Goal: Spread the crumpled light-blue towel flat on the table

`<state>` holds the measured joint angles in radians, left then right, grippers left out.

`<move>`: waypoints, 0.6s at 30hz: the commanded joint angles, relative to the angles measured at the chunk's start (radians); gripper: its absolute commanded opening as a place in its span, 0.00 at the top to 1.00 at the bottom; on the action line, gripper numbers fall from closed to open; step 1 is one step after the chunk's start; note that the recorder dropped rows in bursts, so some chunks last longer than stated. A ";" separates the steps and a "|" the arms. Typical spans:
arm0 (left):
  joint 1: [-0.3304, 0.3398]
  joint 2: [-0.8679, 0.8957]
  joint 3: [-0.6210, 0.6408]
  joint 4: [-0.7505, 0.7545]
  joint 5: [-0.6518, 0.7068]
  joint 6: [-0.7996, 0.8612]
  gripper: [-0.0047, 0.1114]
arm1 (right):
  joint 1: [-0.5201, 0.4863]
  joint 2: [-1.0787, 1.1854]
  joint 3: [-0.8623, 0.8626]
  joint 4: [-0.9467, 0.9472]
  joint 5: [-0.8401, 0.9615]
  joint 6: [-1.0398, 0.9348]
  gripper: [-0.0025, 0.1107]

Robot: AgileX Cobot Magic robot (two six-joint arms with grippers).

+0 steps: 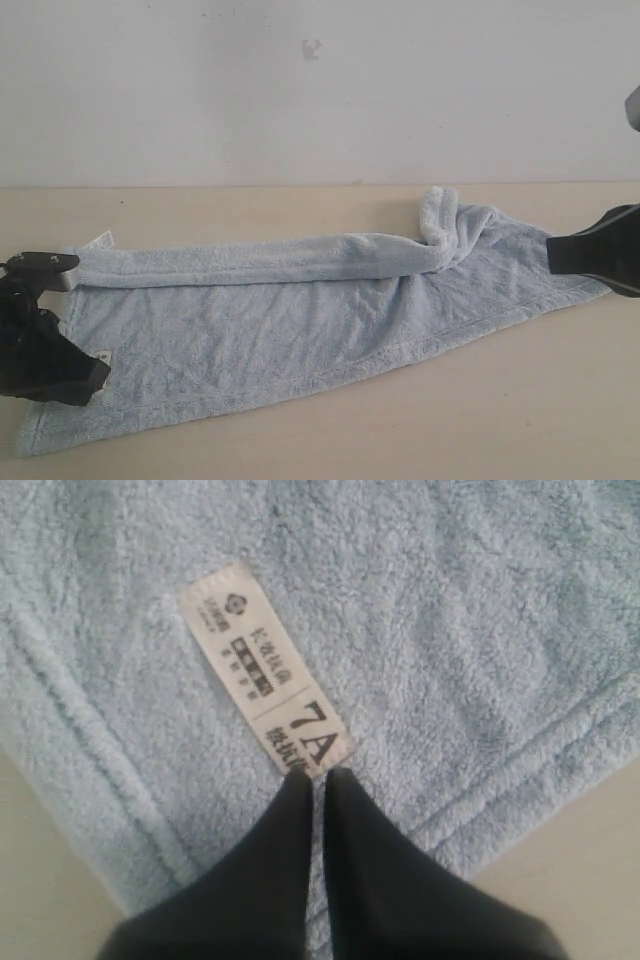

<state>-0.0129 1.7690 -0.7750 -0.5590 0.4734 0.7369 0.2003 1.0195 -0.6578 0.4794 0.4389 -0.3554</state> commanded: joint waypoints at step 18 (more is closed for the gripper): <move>0.000 -0.173 0.036 0.739 0.460 -0.666 0.93 | 0.002 -0.005 0.002 -0.033 0.006 -0.040 0.98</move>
<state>-0.0129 1.6625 -0.7388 0.1714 0.9561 0.0902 0.2003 1.0195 -0.6578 0.4770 0.4661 -0.3683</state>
